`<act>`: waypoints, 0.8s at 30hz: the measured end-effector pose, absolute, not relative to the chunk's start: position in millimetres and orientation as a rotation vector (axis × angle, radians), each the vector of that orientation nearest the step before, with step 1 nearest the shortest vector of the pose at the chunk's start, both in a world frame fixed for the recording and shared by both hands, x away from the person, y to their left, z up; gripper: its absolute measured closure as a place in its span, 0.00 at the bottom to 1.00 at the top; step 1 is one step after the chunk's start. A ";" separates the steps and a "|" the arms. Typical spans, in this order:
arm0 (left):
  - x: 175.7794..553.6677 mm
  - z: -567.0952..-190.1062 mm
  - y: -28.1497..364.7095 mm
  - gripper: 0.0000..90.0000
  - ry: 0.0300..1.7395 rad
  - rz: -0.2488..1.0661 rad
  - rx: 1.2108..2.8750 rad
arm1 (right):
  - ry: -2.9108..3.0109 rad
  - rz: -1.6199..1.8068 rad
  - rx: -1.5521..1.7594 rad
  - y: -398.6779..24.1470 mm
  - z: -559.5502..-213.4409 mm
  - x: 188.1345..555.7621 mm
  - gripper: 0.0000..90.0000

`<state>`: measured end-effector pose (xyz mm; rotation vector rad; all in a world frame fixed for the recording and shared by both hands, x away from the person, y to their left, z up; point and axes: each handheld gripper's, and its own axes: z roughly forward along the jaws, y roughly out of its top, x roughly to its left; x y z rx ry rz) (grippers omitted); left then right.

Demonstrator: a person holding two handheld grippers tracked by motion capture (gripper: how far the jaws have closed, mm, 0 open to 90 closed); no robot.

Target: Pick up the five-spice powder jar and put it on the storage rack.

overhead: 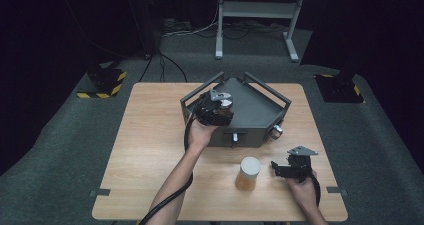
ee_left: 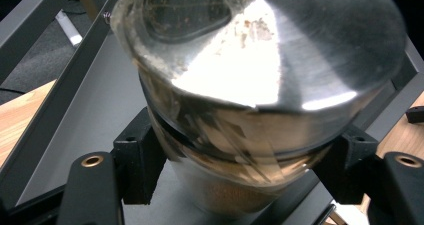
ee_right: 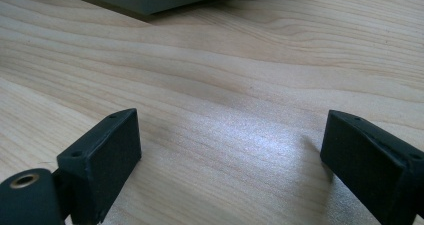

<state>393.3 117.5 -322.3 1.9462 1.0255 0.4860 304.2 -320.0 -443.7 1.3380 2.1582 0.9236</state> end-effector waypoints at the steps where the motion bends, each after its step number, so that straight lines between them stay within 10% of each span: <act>1: 397.5 -314.2 119.5 0.33 0.989 0.505 2.030 | 2.158 0.924 1.338 -320.0 -443.7 304.2 0.10; 13: 380.3 -337.7 112.4 0.09 1.100 0.466 1.799 | 2.158 0.924 1.338 -320.0 -443.7 304.2 0.10; 24: 372.8 -315.5 128.7 0.05 0.965 0.519 2.008 | 2.158 0.924 1.338 -320.0 -443.7 304.2 0.10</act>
